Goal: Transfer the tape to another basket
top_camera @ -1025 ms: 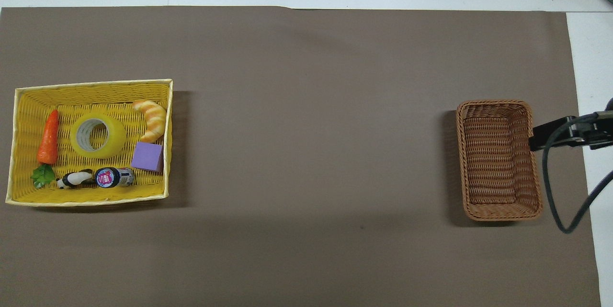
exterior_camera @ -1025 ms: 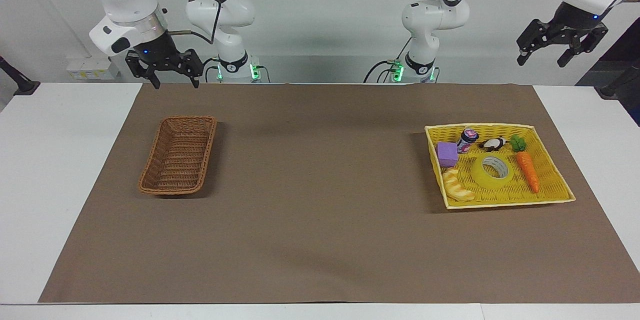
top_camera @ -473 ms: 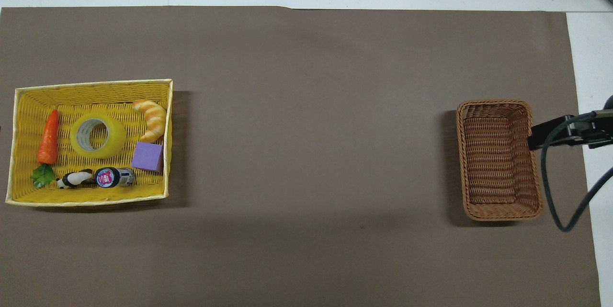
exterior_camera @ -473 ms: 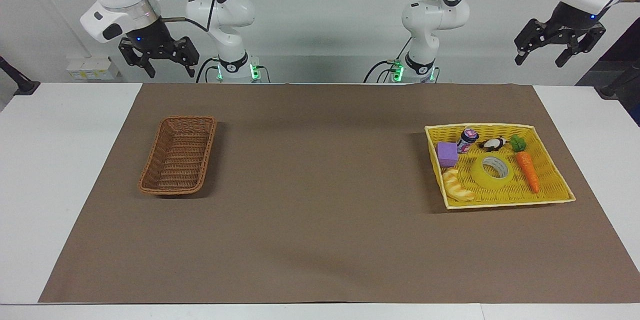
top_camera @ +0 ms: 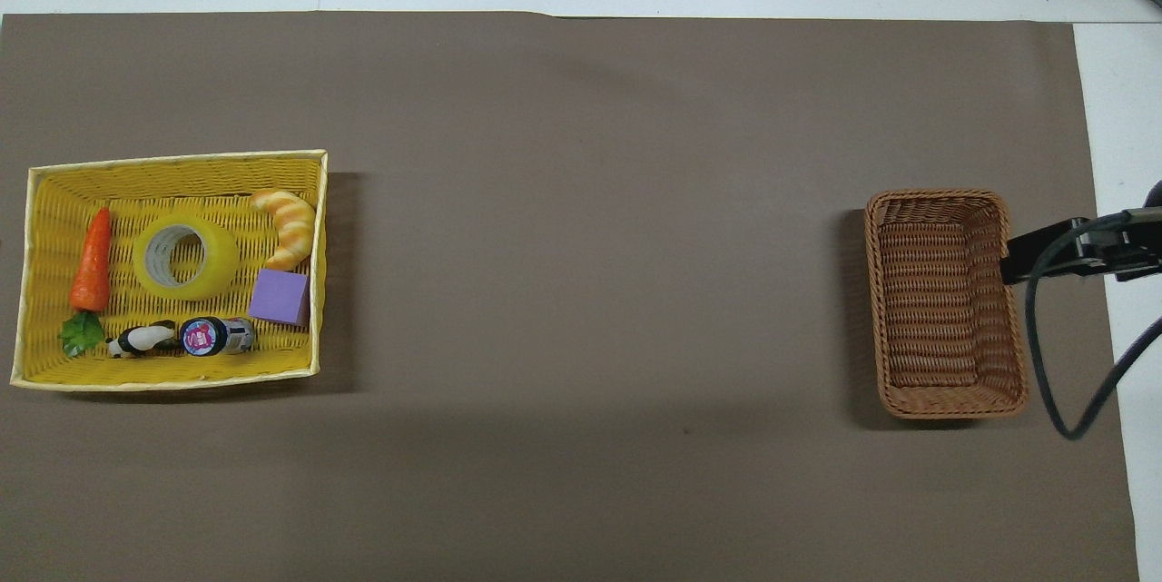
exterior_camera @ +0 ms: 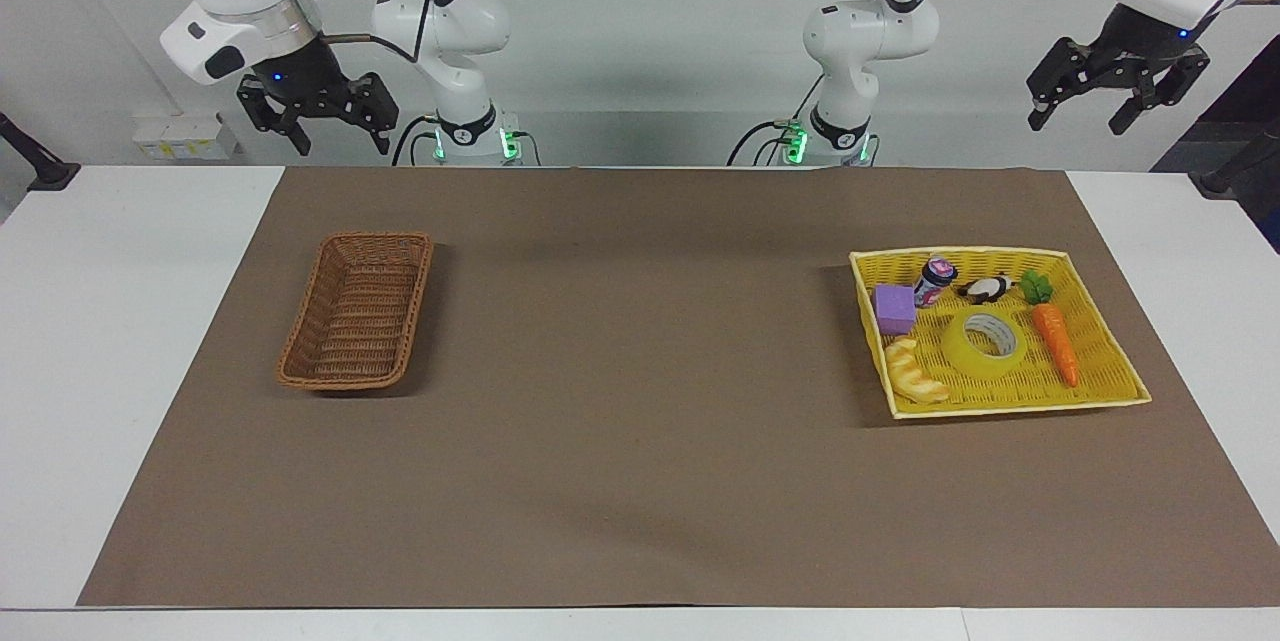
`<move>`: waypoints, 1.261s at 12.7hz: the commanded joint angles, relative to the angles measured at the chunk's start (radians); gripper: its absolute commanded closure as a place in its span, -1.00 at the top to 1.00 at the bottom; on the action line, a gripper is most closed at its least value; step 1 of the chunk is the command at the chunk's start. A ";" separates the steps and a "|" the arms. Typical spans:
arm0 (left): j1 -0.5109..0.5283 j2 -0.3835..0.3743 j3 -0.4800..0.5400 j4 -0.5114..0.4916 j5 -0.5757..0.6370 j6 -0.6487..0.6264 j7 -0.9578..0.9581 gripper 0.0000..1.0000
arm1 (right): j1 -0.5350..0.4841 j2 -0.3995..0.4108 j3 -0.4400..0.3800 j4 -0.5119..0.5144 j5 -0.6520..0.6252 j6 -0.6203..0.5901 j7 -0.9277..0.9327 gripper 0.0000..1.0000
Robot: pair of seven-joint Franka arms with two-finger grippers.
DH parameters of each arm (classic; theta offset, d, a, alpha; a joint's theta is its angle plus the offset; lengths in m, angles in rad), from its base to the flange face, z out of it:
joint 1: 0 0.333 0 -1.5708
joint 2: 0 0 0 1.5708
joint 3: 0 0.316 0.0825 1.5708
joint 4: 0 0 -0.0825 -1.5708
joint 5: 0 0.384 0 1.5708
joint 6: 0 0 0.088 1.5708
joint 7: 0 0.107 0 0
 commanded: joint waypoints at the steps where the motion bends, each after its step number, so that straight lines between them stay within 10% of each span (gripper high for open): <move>1: 0.006 -0.029 0.001 -0.036 0.006 0.026 0.004 1.00 | -0.002 0.004 0.001 0.017 0.003 -0.020 -0.013 1.00; 8: 0.066 -0.029 0.008 -0.108 0.004 0.178 0.051 1.00 | -0.002 0.004 0.001 0.017 0.003 -0.020 -0.013 1.00; 16: 0.124 0.017 0.008 -0.410 -0.022 0.531 0.181 1.00 | -0.002 0.004 0.001 0.017 0.003 -0.020 -0.013 1.00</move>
